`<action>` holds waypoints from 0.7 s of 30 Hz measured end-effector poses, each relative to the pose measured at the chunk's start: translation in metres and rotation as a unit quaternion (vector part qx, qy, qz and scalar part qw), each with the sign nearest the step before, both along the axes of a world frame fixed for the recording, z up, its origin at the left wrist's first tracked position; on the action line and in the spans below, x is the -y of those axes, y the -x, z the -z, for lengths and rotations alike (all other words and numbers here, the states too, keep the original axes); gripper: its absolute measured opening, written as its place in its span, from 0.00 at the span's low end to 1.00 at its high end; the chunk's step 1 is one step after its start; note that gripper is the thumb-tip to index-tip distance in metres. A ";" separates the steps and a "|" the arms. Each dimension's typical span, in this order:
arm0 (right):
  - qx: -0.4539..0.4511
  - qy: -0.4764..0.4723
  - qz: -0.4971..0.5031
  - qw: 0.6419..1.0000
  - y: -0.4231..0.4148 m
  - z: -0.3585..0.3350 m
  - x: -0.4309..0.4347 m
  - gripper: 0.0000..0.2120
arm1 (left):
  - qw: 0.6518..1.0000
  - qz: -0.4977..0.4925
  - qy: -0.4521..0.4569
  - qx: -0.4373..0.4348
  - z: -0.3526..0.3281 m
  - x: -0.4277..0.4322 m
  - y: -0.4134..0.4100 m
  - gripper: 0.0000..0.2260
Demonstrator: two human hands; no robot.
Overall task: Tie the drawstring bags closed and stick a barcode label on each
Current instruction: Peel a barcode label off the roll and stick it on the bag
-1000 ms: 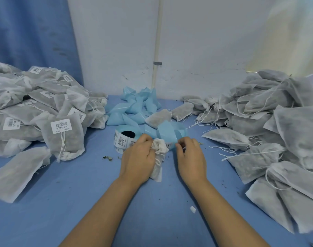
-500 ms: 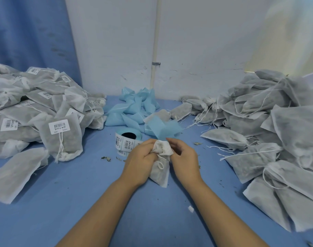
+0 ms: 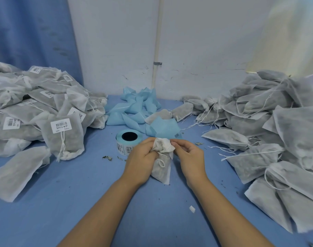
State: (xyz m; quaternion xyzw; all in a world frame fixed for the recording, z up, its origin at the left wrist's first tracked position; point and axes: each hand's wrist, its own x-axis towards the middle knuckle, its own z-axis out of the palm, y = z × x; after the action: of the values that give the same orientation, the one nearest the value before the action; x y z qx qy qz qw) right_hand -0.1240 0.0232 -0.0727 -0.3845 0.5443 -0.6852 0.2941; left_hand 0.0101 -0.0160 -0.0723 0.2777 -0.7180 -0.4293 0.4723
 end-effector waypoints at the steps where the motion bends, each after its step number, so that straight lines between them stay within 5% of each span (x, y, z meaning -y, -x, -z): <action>1: 0.006 0.000 -0.004 1.000 0.000 0.000 0.000 0.07 | 1.000 0.003 -0.001 -0.002 0.000 0.000 0.000 0.16; 21: 0.030 -0.018 0.012 0.999 0.003 0.001 0.001 0.05 | 1.000 0.027 0.003 -0.007 -0.002 -0.002 0.000 0.20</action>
State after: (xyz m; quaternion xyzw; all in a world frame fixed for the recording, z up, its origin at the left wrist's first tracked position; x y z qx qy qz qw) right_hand -0.1266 0.0219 -0.0734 -0.3513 0.5522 -0.6900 0.3092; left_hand 0.0098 -0.0140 -0.0706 0.2536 -0.7236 -0.4416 0.4659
